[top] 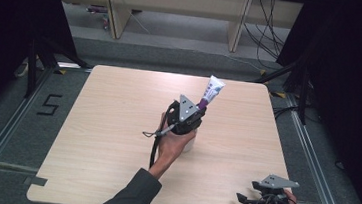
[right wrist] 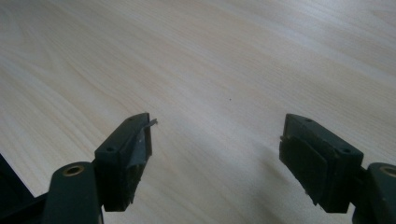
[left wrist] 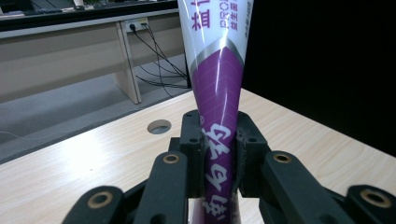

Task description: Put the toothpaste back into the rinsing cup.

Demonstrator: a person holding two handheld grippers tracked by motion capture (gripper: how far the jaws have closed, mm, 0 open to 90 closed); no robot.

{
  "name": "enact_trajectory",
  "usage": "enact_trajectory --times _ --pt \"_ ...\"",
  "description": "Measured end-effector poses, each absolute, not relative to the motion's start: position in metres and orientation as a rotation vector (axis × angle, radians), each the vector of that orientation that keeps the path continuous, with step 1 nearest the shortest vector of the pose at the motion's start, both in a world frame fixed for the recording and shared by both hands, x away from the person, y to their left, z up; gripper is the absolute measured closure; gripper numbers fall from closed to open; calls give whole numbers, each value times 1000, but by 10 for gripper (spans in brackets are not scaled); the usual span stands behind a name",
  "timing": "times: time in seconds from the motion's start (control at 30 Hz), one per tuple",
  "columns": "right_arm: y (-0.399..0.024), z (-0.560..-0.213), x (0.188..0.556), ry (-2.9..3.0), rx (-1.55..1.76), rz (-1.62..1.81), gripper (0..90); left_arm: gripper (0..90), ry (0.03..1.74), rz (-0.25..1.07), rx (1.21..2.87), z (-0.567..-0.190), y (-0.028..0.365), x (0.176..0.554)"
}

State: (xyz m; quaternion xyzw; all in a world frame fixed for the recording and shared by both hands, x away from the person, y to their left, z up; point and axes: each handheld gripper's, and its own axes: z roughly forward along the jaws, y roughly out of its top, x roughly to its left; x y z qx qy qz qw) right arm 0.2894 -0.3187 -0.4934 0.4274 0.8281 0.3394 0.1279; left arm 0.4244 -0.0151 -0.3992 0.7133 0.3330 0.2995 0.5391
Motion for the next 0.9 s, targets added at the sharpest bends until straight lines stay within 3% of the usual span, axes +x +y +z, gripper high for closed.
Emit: enact_trajectory --times 0.9 --pt "-318 -494 289 2412 1241 990 266 761 816 718 1798 -443 -15 422"
